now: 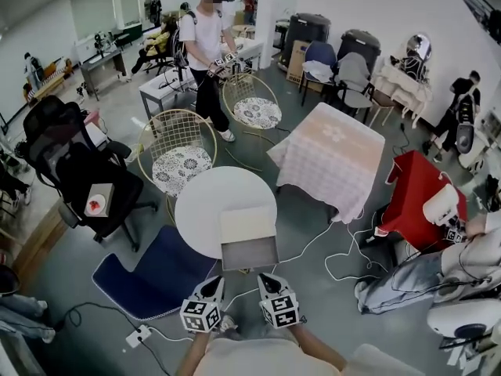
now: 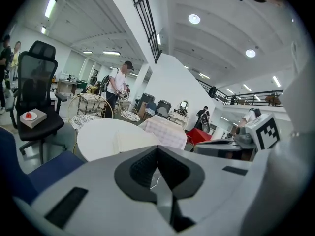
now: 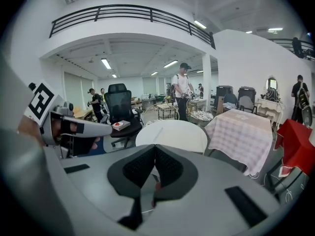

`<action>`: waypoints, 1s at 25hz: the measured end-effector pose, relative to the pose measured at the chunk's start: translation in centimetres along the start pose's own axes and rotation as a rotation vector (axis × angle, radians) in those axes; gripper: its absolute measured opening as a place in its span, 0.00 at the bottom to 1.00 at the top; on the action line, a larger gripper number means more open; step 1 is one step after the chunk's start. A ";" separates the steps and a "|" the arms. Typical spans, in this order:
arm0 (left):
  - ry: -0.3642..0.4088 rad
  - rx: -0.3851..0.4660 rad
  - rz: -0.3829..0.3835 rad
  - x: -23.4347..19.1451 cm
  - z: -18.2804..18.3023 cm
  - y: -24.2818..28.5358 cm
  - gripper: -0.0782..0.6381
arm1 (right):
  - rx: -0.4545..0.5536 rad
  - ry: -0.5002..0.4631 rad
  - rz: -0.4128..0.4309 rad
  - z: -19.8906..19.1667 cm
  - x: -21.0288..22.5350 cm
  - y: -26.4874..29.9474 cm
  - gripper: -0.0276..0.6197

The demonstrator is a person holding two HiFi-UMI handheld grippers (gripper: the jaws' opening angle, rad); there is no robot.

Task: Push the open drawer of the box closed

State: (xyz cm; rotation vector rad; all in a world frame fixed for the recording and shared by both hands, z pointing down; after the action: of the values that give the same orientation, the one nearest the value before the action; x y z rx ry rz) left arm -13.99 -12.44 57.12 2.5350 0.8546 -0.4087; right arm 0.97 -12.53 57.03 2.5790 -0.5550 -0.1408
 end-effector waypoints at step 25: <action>-0.113 -0.164 0.025 1.6 -8.0 2.1 0.13 | -0.204 0.088 0.042 -9.2 1.3 1.1 0.07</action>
State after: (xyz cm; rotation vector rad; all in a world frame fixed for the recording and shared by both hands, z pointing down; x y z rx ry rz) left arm -10.39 -9.22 64.03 2.3460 0.7796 -0.4504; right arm 3.61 -9.81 65.56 2.3623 -0.5330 -0.0654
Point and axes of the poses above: the fingertips, and each gripper's own axes: y forward along the fingers, x to its right, z out of its top, the point moved 3 cm from there along -y, backward along the fingers, and after that the axes turned 5 degrees about -z, right-handed, at the moved point
